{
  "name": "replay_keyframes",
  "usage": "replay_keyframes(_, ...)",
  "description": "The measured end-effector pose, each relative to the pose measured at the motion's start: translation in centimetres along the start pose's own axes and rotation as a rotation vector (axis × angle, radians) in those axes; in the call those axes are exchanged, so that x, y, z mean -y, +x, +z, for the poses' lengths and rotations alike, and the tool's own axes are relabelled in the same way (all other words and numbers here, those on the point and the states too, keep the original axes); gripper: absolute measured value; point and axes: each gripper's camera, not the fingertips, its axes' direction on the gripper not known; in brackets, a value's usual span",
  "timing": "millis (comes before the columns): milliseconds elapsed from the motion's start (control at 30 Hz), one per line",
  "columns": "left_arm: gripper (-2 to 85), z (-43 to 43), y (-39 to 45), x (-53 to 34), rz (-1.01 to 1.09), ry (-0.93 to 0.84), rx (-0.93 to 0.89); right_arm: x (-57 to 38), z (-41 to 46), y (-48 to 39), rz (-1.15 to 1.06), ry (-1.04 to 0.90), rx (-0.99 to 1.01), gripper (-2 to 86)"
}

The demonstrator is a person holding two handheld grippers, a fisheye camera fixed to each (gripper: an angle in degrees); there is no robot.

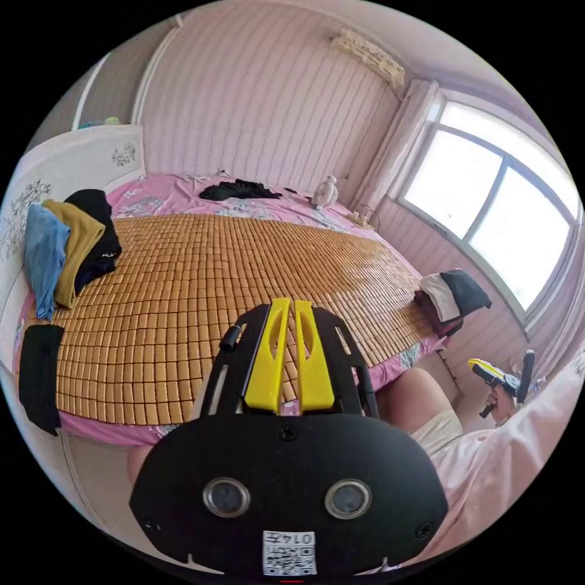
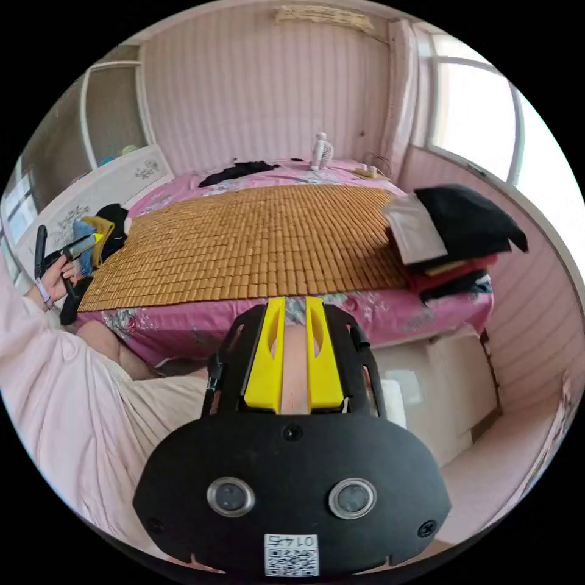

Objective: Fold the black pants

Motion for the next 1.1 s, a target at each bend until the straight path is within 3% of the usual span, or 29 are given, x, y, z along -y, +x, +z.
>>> replay_keyframes(167,3.5,-10.3,-8.4,-4.6,-0.169,0.161,0.121,7.7,4.8,-15.2,-0.393,0.134,0.327,5.9)
replay_keyframes(267,4.4,-16.1,-14.0,-9.2,-0.282,0.190,0.261,10.0,8.9,-25.9,-0.555,0.047,0.541,5.5)
replay_keyframes(467,5.1,-22.7,-25.5,-18.0,-0.624,0.202,0.403,10.7,16.4,-49.2,-0.971,-0.157,0.707,6.0)
replay_keyframes(667,5.9,-25.6,-36.7,-22.0,-0.879,0.289,0.450,12.1,25.5,-68.2,-1.068,-0.399,0.672,8.1)
replay_keyframes(833,9.0,-26.2,-43.9,-23.4,-1.055,0.373,0.463,12.9,31.5,-78.9,-0.913,-0.527,0.773,10.5)
replay_keyframes(933,9.8,-25.6,-47.2,-23.3,-1.088,0.361,0.445,11.8,33.2,-84.2,-0.928,-0.473,0.761,11.9)
replay_keyframes(1000,9.0,-25.0,-49.2,-23.1,-1.128,0.324,0.391,11.1,34.1,-86.7,-0.990,-0.363,0.613,12.4)
replay_keyframes(1067,7.1,-24.8,-49.8,-22.8,-1.130,0.300,0.385,9.6,36.0,-89.4,-1.187,-0.339,0.431,10.2)
replay_keyframes(1100,5.3,-24.7,-49.9,-22.3,-1.111,0.278,0.391,9.4,36.3,-89.7,-1.218,-0.348,0.450,8.9)
